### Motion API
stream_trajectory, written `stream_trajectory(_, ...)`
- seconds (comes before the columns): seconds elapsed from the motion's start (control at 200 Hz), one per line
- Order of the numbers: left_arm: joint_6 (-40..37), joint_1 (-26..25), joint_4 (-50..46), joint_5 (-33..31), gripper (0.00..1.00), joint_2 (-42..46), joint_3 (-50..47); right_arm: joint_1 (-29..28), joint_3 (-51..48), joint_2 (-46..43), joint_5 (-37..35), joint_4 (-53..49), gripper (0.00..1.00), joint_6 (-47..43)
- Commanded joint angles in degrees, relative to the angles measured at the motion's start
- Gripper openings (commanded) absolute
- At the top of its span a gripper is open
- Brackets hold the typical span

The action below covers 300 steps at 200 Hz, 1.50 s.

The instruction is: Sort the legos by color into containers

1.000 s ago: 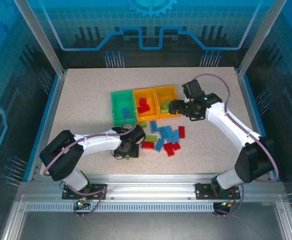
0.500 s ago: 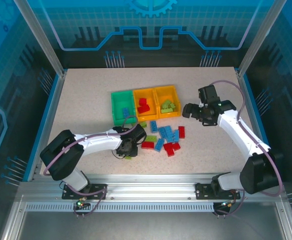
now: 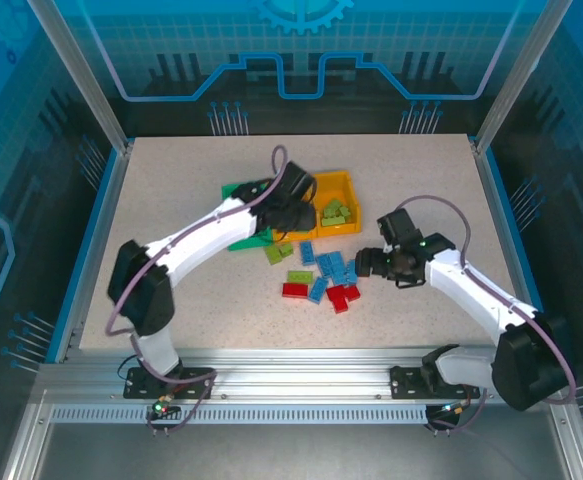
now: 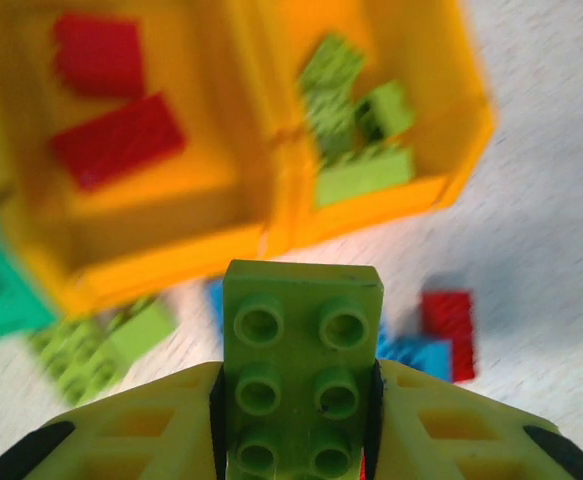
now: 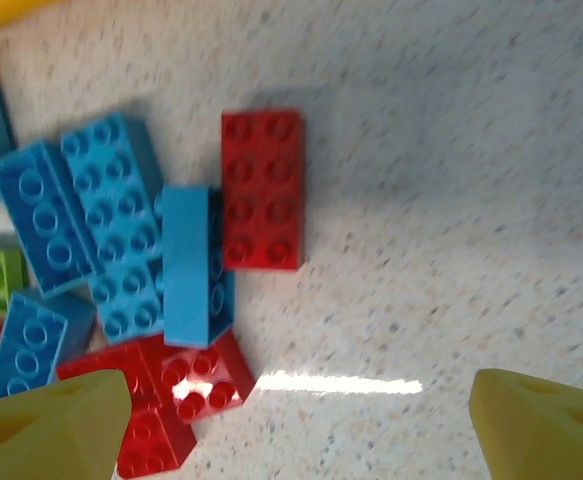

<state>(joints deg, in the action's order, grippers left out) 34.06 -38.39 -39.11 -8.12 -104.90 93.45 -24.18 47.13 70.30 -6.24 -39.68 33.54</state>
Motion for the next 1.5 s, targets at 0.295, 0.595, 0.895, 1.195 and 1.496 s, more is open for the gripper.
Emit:
stream_trajectory(0.295,-5.0,3.0,-6.9,9.9,0.36,-27.3,32.2,-6.3,-9.9,-6.6,-1.8,3.2,0.87,11.9)
stream_trajectory(0.595,-2.3,3.6,-6.5,11.7,0.49,-32.6,37.1,-6.6,-9.2,-3.5,1.4,7.3,0.75,10.4)
stream_trajectory(0.895,-0.7,3.6,-5.6,9.9,0.80,-24.6,31.5,-8.6,-5.7,3.0,0.8,10.0,0.73,9.2)
stream_trajectory(1.195,0.9,4.0,1.6,6.3,0.99,-6.1,9.9,-9.8,-1.7,9.3,-1.0,10.8,0.70,8.1)
stream_trajectory(1.496,2.5,6.7,5.5,4.4,0.99,9.8,-11.6,-9.8,4.6,17.4,-2.9,8.0,0.58,5.3)
